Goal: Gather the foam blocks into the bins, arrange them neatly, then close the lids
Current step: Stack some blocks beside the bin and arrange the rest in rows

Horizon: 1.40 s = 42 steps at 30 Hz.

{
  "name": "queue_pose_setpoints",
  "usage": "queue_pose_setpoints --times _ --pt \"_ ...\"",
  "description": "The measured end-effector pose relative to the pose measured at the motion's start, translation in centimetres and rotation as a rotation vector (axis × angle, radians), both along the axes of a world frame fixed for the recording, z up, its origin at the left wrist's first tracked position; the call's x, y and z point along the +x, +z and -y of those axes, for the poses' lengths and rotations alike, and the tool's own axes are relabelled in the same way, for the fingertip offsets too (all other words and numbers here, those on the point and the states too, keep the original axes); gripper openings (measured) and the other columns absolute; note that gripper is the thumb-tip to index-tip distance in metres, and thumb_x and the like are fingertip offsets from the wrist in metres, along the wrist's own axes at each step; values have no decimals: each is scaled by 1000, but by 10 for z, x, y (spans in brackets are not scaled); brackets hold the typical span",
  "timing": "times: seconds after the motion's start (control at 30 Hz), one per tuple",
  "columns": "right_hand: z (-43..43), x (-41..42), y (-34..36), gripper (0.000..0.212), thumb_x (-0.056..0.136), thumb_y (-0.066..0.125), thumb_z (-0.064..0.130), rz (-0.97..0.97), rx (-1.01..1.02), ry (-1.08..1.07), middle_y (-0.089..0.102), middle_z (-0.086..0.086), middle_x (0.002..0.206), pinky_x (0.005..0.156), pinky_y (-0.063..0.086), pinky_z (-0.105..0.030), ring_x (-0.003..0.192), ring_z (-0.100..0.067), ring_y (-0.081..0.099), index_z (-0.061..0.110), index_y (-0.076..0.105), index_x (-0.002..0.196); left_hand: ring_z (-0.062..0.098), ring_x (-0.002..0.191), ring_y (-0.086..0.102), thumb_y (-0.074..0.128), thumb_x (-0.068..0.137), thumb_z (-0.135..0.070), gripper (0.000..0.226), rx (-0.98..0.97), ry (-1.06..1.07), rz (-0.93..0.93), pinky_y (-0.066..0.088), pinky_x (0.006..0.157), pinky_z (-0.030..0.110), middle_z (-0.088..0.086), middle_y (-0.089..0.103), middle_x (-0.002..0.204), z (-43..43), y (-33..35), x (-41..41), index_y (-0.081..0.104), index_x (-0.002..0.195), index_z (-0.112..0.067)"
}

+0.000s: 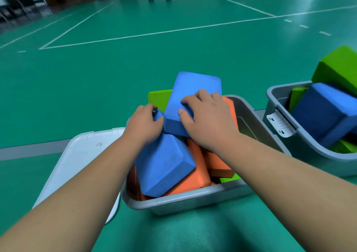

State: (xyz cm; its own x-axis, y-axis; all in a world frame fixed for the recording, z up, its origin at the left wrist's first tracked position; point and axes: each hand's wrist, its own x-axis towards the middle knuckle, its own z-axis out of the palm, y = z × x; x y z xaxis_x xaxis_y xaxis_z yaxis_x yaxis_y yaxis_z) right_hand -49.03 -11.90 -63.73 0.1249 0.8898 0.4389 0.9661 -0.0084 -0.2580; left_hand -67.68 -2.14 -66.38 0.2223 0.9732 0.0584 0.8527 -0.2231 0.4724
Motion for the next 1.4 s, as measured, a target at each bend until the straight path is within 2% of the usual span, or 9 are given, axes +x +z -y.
queue_pose_setpoints --times 0.1,0.2,0.3,0.5,0.73,0.93,1.1,1.2,1.4 --pt "1 10 -4 36 97 48 54 -90 43 32 61 6 119 99 44 -44 111 -29 55 38 67 122 34 118 62 58 84 -67 70 -151 106 12 53 98 45 11 62 133 0 -2 -3 58 133 -17" --pt "1 18 -8 34 97 50 53 -154 53 20 60 7 123 104 39 -43 117 -28 53 39 67 122 32 111 66 52 64 -94 105 -299 198 64 56 94 45 7 65 131 2 -7 -10 58 137 -18" --pt "1 22 -9 39 97 51 56 -197 14 -13 55 4 131 108 35 -44 123 -29 47 36 64 128 25 108 68 53 59 -100 108 -328 161 121 56 96 46 -1 67 130 4 -9 -18 59 137 -25" --pt "0 10 -1 50 91 46 62 -76 40 62 58 1 127 107 39 -46 119 -31 51 29 68 121 23 122 61 54 69 -96 104 -430 129 129 48 107 43 -5 59 143 10 -13 -48 49 148 -27" --pt "8 -22 5 49 85 56 56 2 -3 272 55 2 127 105 41 -48 119 -29 50 28 60 125 7 105 68 81 67 -75 66 -346 77 281 55 98 38 -14 70 118 10 -7 -77 67 115 -33" --pt "10 -23 5 49 86 60 58 24 24 166 46 1 131 96 45 -49 114 -32 47 39 58 131 5 100 74 90 69 -59 58 -414 -15 441 57 99 36 -16 77 111 8 7 -85 75 117 -30" --pt "7 -20 1 35 88 61 55 5 72 102 46 -1 125 94 44 -49 110 -35 46 37 64 118 12 101 73 86 71 -63 53 -360 -45 422 56 96 37 -8 77 108 8 25 -89 74 106 -26" --pt "5 -19 0 25 89 60 46 -18 99 70 46 -5 123 95 43 -47 108 -36 46 31 65 108 9 93 71 83 81 -55 46 -357 -65 427 51 80 30 -3 76 111 11 38 -89 69 107 -20" --pt "2 -23 0 22 84 60 38 -62 118 55 49 -5 119 94 41 -46 107 -35 46 29 69 103 26 101 76 82 83 -51 47 -362 -26 525 58 94 38 3 80 106 14 61 -109 77 112 -14"
